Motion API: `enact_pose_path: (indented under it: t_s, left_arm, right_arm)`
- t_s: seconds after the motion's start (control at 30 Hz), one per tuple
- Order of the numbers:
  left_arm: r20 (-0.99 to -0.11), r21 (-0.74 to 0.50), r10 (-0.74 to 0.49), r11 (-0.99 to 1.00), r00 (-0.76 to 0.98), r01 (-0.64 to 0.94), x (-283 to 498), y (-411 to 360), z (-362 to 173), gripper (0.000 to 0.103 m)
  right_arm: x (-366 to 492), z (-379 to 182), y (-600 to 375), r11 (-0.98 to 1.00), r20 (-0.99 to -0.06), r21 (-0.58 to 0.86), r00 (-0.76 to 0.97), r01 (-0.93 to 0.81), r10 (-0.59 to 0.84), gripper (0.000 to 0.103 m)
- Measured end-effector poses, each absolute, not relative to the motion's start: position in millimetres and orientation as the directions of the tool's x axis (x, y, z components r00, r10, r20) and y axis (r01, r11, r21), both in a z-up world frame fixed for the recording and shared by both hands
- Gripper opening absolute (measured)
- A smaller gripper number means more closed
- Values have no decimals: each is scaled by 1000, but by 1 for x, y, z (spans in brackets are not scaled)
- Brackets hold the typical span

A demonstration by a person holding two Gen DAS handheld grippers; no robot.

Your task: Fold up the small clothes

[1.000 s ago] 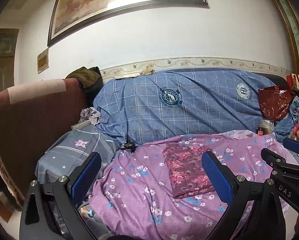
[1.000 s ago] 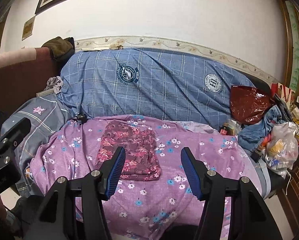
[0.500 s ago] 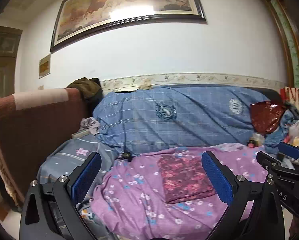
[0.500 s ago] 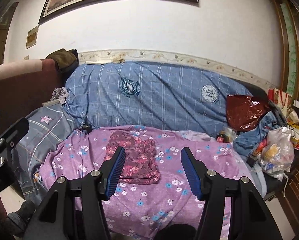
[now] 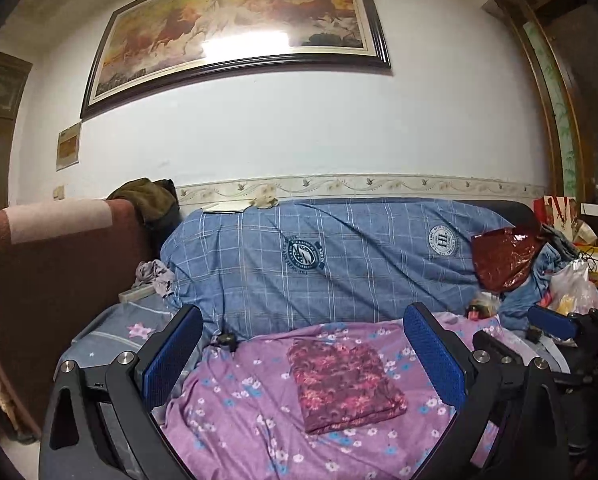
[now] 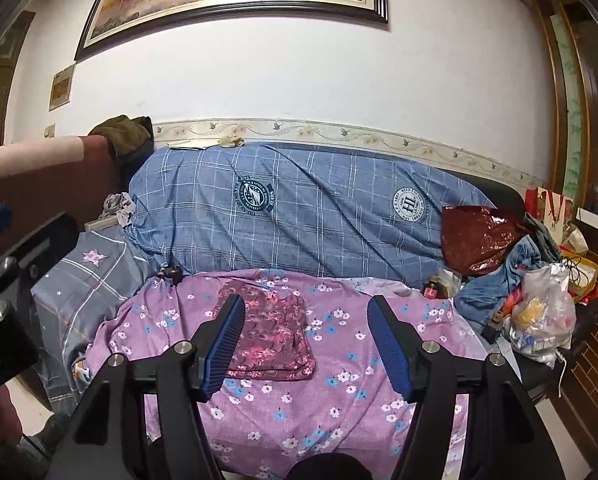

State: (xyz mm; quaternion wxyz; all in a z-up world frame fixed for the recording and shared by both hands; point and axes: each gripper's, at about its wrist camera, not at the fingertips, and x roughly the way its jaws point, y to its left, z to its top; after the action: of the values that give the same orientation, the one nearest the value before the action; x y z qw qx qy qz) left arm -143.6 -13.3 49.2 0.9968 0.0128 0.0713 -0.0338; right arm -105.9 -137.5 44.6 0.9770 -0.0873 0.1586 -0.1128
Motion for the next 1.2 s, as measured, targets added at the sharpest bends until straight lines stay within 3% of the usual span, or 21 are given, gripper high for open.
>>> enact_pose_path:
  t_s: [0.6,1.2]
  left_arm:
    - [-315,18,9,1000,949,-4,34,-21,31,102]
    - [-354,6,-6,1000,935,9,84,-22,7,102]
  right_arm:
    - [45,0,-168,966,-448,-208,863,155,-235,67]
    - [87,-26,-167,959,-496,-234,829,159,-258,67]
